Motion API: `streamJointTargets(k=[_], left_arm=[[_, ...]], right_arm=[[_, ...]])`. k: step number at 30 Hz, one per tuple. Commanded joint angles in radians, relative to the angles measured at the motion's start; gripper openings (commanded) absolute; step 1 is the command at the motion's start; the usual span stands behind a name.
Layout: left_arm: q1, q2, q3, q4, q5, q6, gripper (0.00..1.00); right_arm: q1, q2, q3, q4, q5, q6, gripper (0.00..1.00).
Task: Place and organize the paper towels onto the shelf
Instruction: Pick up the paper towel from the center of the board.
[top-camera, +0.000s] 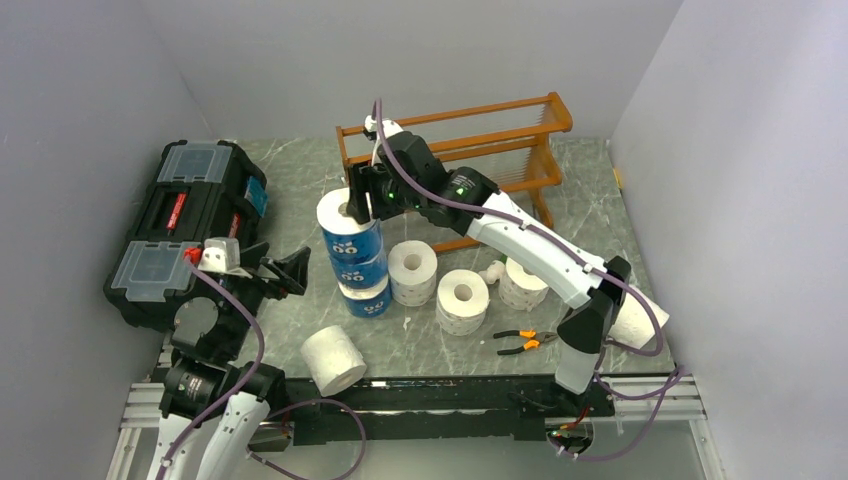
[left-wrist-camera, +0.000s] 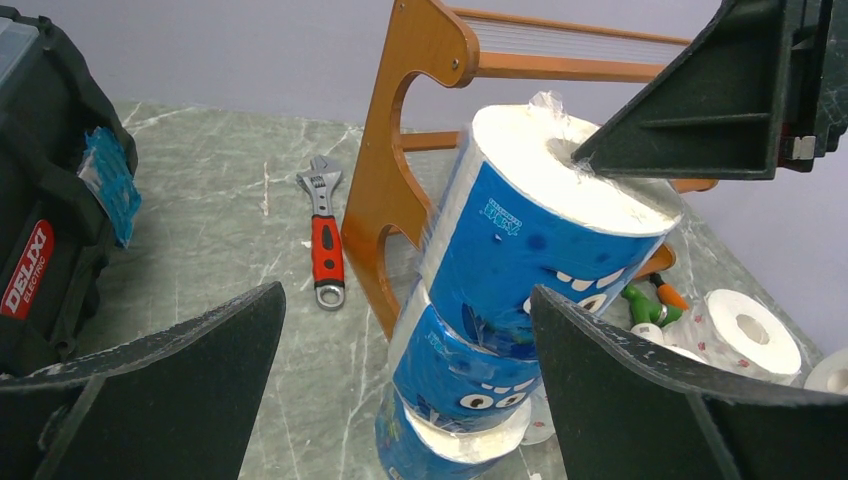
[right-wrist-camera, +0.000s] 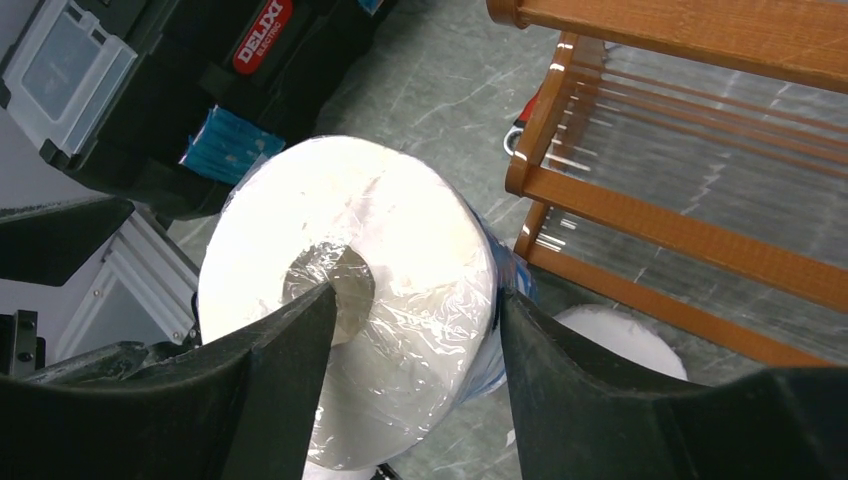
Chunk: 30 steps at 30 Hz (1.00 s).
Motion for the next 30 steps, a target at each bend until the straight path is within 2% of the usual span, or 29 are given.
streamJointTargets(k=[1,5,13,24,30], left_arm=[[-0.004,0.01,-0.001,0.02,0.003,-0.006,0.99],[-0.004,0.012,-0.002,0.02,0.002,-0.009,1.0],[-0.004,0.012,-0.004,0.02,0.0,-0.011,0.99],[-0.004,0.006,-0.004,0.014,-0.005,-0.008,0.99],[-0.004,0.006,-0.004,0.017,-0.002,-0.015,0.99]], right_arm=[[0.007,0.024,0.036,-0.069,0.043,-0.033,0.6],[0.01,0.015,0.031,-0.066,0.043,-0.033,0.51],[0.009,-0.003,0.08,-0.079,0.028,-0.034,0.42],[0.006,-0.066,0.107,-0.079,0.067,-0.036,0.41],[-0.026,-0.154,0.053,-0.045,0.097,-0.01,0.4]])
